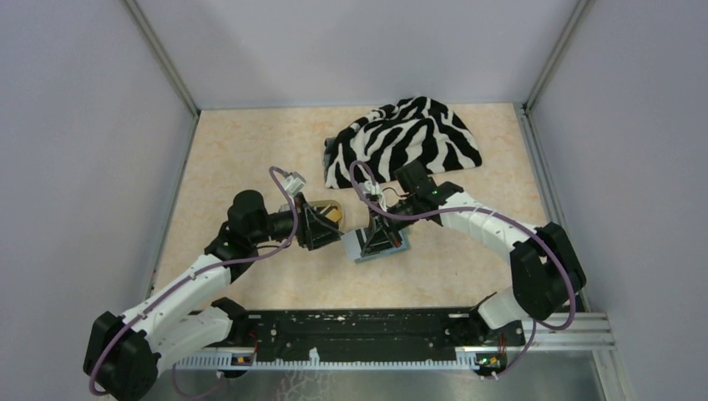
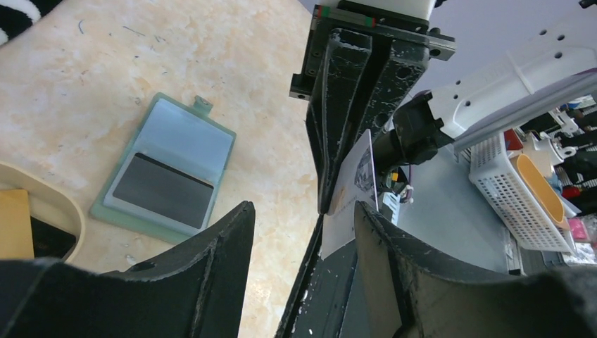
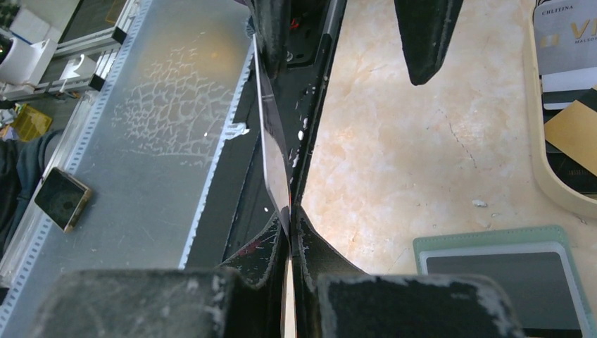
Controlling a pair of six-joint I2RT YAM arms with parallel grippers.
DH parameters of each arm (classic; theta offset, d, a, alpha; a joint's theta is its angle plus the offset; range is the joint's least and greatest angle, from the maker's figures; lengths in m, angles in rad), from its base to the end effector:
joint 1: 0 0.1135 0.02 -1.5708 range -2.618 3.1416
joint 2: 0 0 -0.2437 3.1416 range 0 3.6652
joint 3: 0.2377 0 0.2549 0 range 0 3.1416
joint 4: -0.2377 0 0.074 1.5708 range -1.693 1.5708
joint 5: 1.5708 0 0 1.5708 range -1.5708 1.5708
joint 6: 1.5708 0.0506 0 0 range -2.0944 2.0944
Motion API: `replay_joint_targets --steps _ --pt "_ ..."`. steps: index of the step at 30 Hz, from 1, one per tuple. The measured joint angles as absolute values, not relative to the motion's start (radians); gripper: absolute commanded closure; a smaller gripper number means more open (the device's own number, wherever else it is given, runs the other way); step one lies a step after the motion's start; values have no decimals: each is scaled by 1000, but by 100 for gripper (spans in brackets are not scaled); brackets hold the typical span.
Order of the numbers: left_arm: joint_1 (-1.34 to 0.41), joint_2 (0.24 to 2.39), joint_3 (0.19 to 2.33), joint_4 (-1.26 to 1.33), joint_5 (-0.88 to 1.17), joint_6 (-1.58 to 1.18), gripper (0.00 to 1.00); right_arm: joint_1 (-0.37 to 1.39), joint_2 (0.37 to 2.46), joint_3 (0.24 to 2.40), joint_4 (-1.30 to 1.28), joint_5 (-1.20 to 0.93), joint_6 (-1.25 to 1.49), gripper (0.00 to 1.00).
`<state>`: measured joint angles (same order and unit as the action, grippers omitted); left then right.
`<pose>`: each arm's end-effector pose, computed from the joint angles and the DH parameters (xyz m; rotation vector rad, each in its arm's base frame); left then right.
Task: Put the credit cards into the card holder
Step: Pick up the credit card from the storage box.
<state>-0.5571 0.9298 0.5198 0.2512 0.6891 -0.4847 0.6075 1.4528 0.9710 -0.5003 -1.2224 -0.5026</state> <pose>0.1842 -0.1526 0.2472 0.6191 1.7892 -1.3317 0.2104 0.2042 0.2180 -1.5430 1.6094 1.5607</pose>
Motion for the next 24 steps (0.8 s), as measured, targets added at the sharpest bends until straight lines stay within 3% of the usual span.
replay_joint_targets --steps 10,24 --pt "-555 928 521 255 731 -477 49 617 1470 975 -537 -1216 -540 100" --pt "-555 929 522 291 775 -478 50 642 1500 992 -570 -1197 -576 100"
